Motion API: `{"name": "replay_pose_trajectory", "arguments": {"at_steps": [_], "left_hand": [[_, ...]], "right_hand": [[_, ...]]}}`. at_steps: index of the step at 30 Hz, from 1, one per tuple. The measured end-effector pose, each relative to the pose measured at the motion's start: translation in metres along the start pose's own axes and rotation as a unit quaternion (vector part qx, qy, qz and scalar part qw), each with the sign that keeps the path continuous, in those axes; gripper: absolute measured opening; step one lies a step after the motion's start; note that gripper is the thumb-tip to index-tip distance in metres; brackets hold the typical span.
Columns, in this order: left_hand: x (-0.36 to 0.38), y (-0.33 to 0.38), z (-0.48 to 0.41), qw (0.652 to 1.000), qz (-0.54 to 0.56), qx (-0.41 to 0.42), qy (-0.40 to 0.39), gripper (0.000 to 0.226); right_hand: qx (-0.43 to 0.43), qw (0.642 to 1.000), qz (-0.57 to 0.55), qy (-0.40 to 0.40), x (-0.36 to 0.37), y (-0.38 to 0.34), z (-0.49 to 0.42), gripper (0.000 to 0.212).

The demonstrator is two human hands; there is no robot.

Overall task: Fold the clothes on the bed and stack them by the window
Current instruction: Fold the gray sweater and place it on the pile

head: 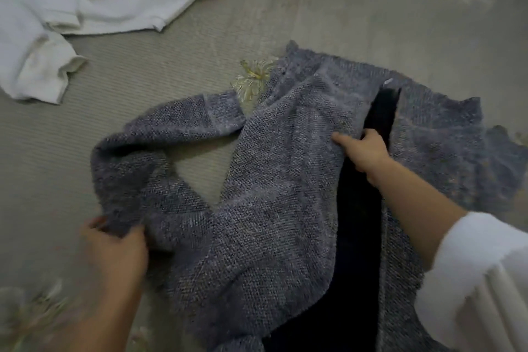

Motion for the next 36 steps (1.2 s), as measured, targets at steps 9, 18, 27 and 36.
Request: {"name": "replay_pose_trajectory", "arguments": {"at_steps": [9, 18, 27, 36], "left_hand": [[0.085, 0.153, 0.046, 0.829, -0.243, 0.490, -0.117, 0.027], [0.192, 0.257, 0.023, 0.827, -0.240, 0.502, -0.077, 0.027], [0.276, 0.295, 0.001, 0.822, -0.287, 0.491, -0.031, 0.025], [0.225, 0.332, -0.038, 0.914, -0.083, 0.397, -0.007, 0.012]], "right_hand": [[-0.199, 0.972, 0.005, 0.124, -0.015, -0.024, 0.006, 0.039], [-0.078, 0.975, 0.210, 0.006, 0.002, 0.020, -0.008, 0.063], [-0.083, 0.971, 0.223, -0.034, -0.004, 0.010, -0.042, 0.075], [-0.263, 0.963, 0.043, 0.022, -0.030, -0.032, -0.047, 0.023]]}}
Point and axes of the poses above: each hand's wrist, its own z-axis away from the middle knuckle, its own x-axis out of the palm, y = z × x, the point moved 6 cm from there along -z, towards the middle knuckle, and after that the axes turned 14 degrees about -z, right-handed, at the moved point
